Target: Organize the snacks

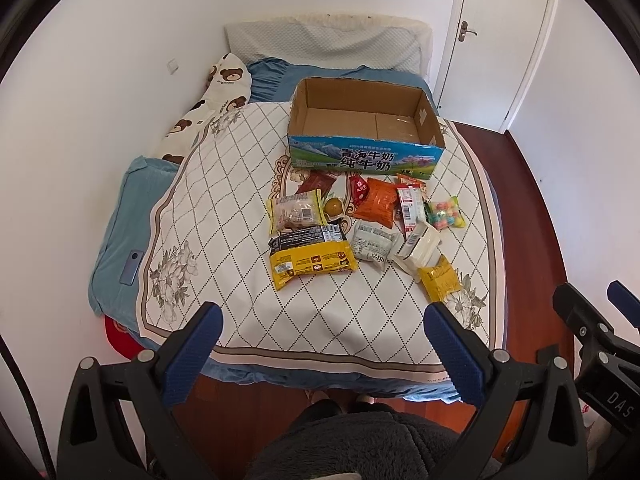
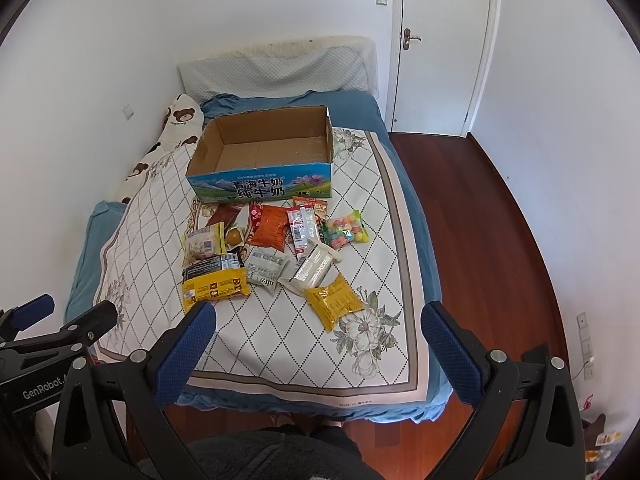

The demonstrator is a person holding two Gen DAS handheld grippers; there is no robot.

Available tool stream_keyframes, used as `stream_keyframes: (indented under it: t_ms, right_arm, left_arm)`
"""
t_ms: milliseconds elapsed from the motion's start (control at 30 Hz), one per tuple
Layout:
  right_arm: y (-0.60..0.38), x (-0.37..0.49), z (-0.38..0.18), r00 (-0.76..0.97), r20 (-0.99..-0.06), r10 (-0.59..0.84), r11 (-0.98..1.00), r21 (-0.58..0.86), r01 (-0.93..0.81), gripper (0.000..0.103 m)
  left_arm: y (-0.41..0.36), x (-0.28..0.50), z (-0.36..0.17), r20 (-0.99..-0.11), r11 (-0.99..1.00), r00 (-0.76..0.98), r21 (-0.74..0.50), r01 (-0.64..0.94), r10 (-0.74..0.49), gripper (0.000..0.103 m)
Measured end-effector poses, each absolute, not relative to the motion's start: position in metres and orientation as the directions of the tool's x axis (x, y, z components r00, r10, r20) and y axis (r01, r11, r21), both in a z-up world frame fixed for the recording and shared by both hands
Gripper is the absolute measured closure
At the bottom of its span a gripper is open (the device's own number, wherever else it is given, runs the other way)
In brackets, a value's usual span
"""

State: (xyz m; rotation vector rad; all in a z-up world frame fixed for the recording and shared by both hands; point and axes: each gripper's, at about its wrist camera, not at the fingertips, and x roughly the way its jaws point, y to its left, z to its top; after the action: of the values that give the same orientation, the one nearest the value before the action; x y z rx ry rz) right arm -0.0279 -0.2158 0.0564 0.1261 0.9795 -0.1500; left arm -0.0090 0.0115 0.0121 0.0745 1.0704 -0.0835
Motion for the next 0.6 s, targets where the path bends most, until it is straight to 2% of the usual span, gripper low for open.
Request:
stream_keyframes:
  t_ms: [600]
  right_arm:
    - [-0.2052,-0.0294,0.0614,0.563,-0.823,-0.073,0.984,0.034,0.177,0.000]
  left_arm:
    - [0.0176,-0.0091,0.0137,-0.873,0.995,0.487,0.015,0.102,-0.037,0.000]
